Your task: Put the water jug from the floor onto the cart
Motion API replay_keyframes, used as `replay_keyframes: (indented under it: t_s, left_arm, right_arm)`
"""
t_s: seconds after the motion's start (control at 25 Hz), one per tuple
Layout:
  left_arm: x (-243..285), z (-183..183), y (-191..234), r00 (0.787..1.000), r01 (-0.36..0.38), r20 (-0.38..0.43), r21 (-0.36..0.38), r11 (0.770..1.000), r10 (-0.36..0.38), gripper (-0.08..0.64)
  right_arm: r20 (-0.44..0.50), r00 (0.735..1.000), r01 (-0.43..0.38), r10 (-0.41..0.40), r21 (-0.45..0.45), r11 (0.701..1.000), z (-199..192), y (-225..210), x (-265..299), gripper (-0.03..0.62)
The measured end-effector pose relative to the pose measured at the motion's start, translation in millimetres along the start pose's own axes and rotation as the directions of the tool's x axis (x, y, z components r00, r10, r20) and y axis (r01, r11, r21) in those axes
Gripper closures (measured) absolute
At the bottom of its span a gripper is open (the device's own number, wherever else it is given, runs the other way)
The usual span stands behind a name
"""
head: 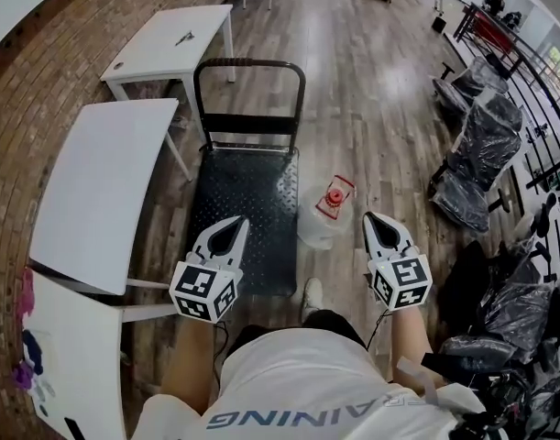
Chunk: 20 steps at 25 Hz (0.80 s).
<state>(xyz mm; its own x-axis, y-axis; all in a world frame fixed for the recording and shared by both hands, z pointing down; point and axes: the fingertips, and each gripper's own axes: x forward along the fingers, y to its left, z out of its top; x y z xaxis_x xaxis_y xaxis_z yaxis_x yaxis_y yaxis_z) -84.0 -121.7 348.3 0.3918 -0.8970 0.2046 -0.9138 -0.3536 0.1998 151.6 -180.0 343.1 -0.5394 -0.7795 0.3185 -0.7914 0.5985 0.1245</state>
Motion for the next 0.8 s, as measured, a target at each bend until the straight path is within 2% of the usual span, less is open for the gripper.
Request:
replay_keyframes:
  t_s: [0.28, 0.48, 0.64, 0.8]
  left_arm:
    - [92, 12, -10, 0.998, -0.059, -0.028, 0.003, 0.998, 0.059, 0.558]
    - [130, 20, -4, 0.991, -0.126, -0.051, -0.008, 0.992, 0.125, 0.558]
    - [152, 5, -6, 0.983, -0.142, -0.112, 0.010, 0.990, 0.142, 0.558]
    - [166, -20, -1, 0.977, -0.147, -0.156, -0.007, 0.989, 0.144, 0.558]
  right_arm:
    - [-0.018, 1.000, -0.021, 0.022, 0.027, 0.999, -17, -97, 51, 0.586]
    - [-0.066, 0.995, -0.074, 0.078, 0.072, 0.995, -47, -139, 93, 0.586]
    - [-0.105, 0.988, -0.101, 0.112, 0.102, 0.990, -77, -163, 124, 0.586]
    - [-0.134, 0.985, -0.090, 0.107, 0.130, 0.987, -103, -173, 156, 0.583]
